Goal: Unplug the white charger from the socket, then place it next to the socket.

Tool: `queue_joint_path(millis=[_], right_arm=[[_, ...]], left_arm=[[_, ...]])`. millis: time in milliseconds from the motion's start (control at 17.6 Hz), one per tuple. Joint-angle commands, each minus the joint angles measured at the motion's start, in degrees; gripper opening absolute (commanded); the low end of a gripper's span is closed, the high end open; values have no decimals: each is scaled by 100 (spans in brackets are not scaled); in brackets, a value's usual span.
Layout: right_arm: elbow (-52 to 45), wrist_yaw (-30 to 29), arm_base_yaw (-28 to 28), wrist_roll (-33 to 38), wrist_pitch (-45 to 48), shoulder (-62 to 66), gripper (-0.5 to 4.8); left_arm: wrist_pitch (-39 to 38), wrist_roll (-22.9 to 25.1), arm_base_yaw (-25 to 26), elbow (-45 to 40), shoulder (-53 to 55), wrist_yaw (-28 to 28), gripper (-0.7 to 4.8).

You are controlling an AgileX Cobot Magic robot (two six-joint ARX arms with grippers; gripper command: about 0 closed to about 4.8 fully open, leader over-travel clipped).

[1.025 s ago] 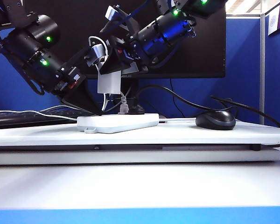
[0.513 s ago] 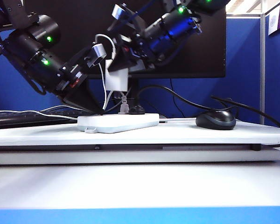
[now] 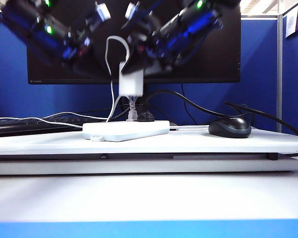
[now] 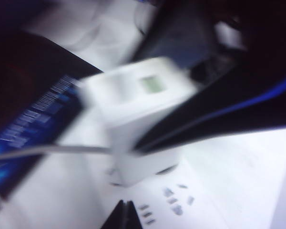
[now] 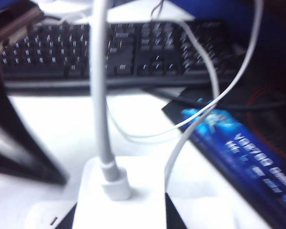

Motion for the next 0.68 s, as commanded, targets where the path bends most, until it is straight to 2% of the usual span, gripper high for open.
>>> queue_joint_path(millis=[57, 399, 684], right_arm=[[37, -24, -46, 48, -271, -365, 0], [39, -48, -101, 50, -719, -658, 0], [37, -46, -96, 221, -1611, -887, 0]], left_arm=[[24, -260, -4, 140, -254, -223, -6], [35, -431, -4, 282, -741, -1034, -6], [52, -431, -4, 282, -929, -1193, -6]])
